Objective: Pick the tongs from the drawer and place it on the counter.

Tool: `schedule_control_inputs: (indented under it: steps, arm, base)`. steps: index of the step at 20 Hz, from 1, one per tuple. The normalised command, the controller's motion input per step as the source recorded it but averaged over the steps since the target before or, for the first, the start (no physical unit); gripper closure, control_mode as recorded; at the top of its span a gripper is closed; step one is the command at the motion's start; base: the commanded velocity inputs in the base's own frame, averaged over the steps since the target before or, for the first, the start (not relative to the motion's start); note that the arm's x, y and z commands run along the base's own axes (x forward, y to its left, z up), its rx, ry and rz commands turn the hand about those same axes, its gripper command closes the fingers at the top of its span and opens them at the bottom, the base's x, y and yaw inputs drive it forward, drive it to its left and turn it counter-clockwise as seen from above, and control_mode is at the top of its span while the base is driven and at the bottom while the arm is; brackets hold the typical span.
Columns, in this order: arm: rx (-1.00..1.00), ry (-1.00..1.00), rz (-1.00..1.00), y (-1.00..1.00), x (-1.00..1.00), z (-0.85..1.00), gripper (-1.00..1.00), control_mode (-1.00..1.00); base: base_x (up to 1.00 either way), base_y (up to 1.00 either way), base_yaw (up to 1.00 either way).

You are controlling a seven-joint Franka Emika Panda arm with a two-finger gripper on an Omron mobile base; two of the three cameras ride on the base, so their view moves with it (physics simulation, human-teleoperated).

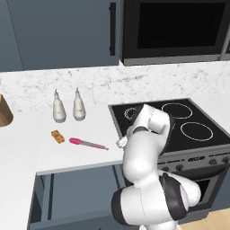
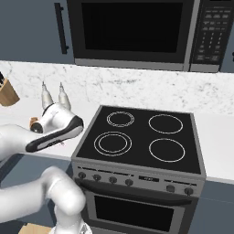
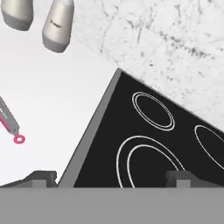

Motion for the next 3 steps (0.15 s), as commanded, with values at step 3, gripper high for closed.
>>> schedule_control_inputs:
  steps: [3]
  arm:
    - [0.29, 0.25, -0.09, 0.00, 0.00, 0.65, -1.00, -1.00]
  base:
    - [0.00, 0.00, 0.00]
